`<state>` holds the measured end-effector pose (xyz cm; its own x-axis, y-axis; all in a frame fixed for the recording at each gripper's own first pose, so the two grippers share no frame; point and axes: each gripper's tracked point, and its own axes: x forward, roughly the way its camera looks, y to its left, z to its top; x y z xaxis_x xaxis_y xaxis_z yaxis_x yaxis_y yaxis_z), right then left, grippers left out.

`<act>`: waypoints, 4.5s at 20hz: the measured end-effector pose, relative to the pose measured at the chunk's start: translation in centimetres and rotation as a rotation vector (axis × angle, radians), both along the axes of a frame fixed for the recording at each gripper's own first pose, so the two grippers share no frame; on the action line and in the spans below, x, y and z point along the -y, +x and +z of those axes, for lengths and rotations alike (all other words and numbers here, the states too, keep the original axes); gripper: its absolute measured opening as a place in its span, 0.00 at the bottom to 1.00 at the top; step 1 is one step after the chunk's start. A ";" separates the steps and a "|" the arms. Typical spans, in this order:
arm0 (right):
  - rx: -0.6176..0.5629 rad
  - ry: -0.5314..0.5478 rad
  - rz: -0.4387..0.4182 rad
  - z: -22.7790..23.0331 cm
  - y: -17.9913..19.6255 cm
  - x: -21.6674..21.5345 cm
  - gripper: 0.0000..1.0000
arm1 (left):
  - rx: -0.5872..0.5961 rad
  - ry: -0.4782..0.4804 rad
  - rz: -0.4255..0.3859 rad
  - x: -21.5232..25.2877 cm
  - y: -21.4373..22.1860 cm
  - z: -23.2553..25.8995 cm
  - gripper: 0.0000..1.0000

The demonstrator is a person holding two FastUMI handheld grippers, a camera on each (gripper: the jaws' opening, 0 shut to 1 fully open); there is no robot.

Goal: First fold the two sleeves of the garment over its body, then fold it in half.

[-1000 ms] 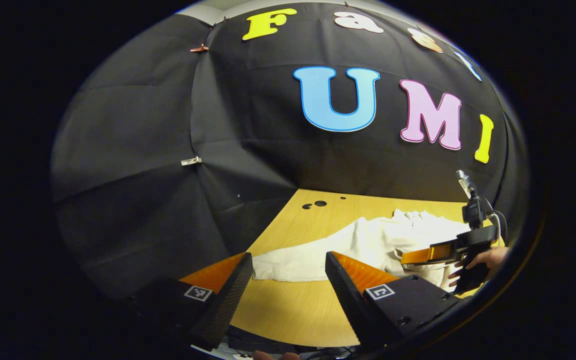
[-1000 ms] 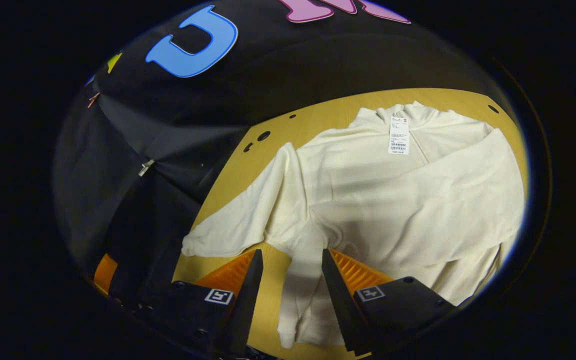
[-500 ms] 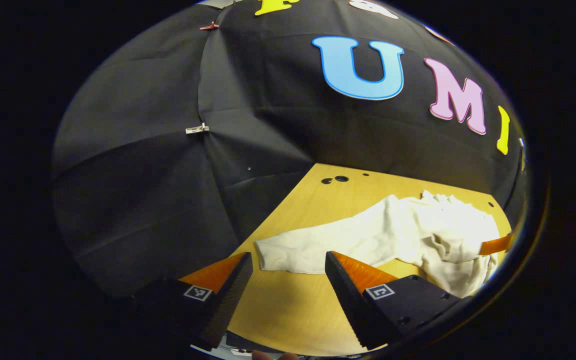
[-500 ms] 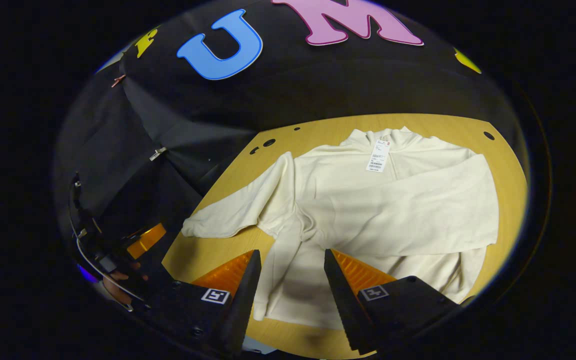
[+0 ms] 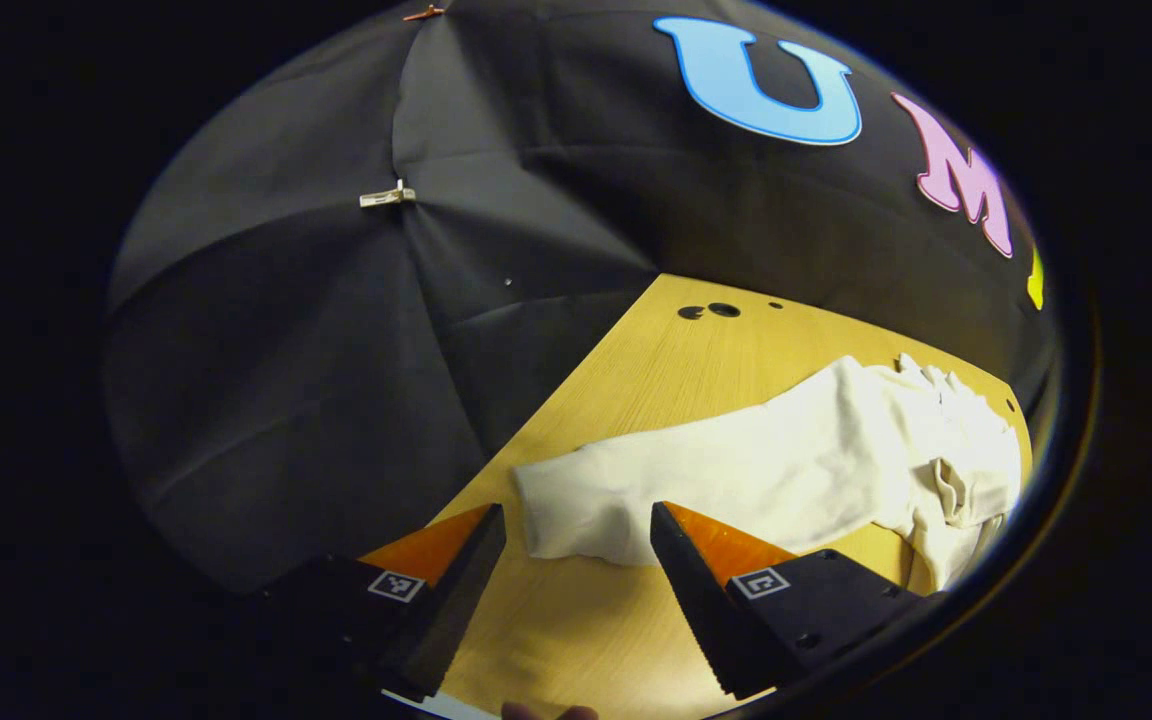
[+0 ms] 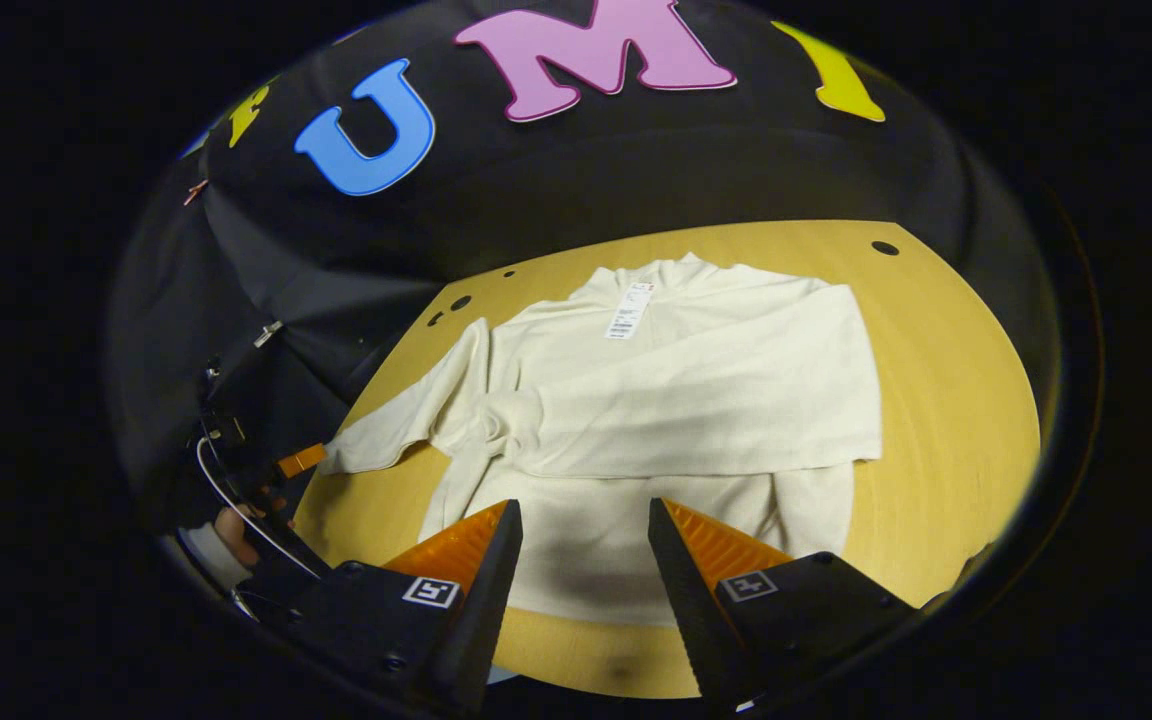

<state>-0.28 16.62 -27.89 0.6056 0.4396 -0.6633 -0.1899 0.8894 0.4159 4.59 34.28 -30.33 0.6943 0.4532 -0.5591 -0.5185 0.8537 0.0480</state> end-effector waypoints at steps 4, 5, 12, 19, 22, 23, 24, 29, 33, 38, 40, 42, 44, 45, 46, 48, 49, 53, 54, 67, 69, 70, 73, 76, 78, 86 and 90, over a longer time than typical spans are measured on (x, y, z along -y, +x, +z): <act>-0.006 -0.006 -0.033 0.0 -0.7 2.7 0.79 | -0.062 0.010 0.022 -1.4 0.9 -1.8 0.95; -0.009 -0.004 -0.049 0.0 -0.9 3.3 0.79 | -0.078 -0.007 0.022 -1.4 1.1 -2.4 0.96; -0.013 0.022 -0.078 0.2 -1.6 4.9 0.79 | -0.137 -0.107 0.024 -1.3 1.7 -5.1 0.92; -0.031 0.008 -0.065 -0.7 -3.0 6.6 0.79 | -0.202 -0.050 -0.087 0.2 3.7 -4.8 0.15; -0.053 0.007 -0.061 -1.3 -3.2 7.5 0.78 | -0.227 -0.041 -0.105 1.1 3.5 -4.6 0.10; -0.057 0.006 -0.064 -1.5 -3.1 7.9 0.79 | -0.230 -0.034 -0.109 1.6 3.4 -4.3 0.08; -0.062 0.007 -0.066 -1.6 -3.1 8.3 0.79 | -0.229 -0.025 -0.113 2.2 3.3 -4.1 0.08; -0.090 0.031 -0.069 -2.8 -2.6 9.7 0.79 | -0.193 -0.018 -0.151 6.7 3.8 -2.1 0.08; -0.099 0.067 -0.087 -3.1 -1.7 10.8 0.79 | -0.153 -0.037 -0.185 11.6 4.9 -0.1 0.08; -0.084 0.077 -0.094 -3.3 -0.3 12.2 0.80 | -0.057 -0.015 -0.252 18.1 7.5 4.7 0.08; -0.086 0.084 -0.091 -3.5 -0.1 12.3 0.80 | -0.031 0.001 -0.300 20.9 8.4 6.2 0.08; -0.088 0.096 -0.089 -3.6 0.0 12.3 0.81 | -0.020 0.002 -0.342 23.8 9.1 6.9 0.08; -0.089 0.103 -0.086 -3.8 0.1 12.5 0.84 | -0.018 0.005 -0.382 26.5 9.5 7.4 0.08; -0.088 0.105 -0.083 -3.8 0.1 12.6 0.84 | -0.017 0.004 -0.403 27.9 9.8 7.6 0.08; -0.089 0.107 -0.081 -3.9 0.0 12.8 0.84 | -0.013 0.005 -0.424 29.2 10.1 7.8 0.08; -0.093 0.119 -0.080 -4.1 0.0 12.9 0.84 | 0.003 0.009 -0.459 31.5 10.7 8.5 0.08; -0.091 0.123 -0.082 -4.0 0.0 13.1 0.84 | 0.011 0.009 -0.476 32.7 11.0 8.8 0.08; -0.133 0.150 -0.087 -4.5 -0.3 13.5 0.90 | -0.009 -0.008 -0.524 36.4 11.9 8.1 0.08; -0.131 0.146 -0.091 -4.6 -0.2 13.7 0.95 | -0.013 -0.014 -0.535 37.2 12.1 7.9 0.08; -0.090 0.135 -0.078 -4.0 -0.1 13.5 0.98 | -0.045 -0.041 -0.688 45.9 14.0 4.9 0.08; -0.086 0.140 -0.082 -3.9 0.1 13.7 0.98 | -0.050 -0.022 -0.710 47.3 14.6 3.7 0.08; -0.085 0.139 -0.083 -3.9 0.1 13.8 0.98 | -0.067 -0.010 -0.715 47.8 14.7 2.9 0.08; -0.086 0.131 -0.088 -4.2 0.0 14.2 0.98 | -0.108 0.007 -0.730 49.0 15.1 0.6 0.08; -0.092 0.132 -0.092 -4.4 -0.1 14.4 0.98 | -0.150 0.024 -0.736 49.5 15.1 -1.3 0.08; -0.093 0.133 -0.094 -4.4 -0.1 14.5 0.98 | -0.170 0.036 -0.743 49.7 15.0 -2.3 0.08; -0.098 0.133 -0.101 -4.5 -0.6 14.7 0.98 | -0.242 0.054 -0.792 51.3 14.1 -5.0 0.33; -0.092 0.125 -0.095 -4.3 -0.9 14.6 0.98 | -0.224 0.093 -0.800 51.3 13.6 -4.1 0.89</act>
<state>-1.13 2.03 -32.21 0.5875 0.4659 -0.6616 -0.0632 0.8416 0.5364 18.21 -16.98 -34.46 0.7032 -0.0784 -0.7067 0.2728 0.9476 0.1663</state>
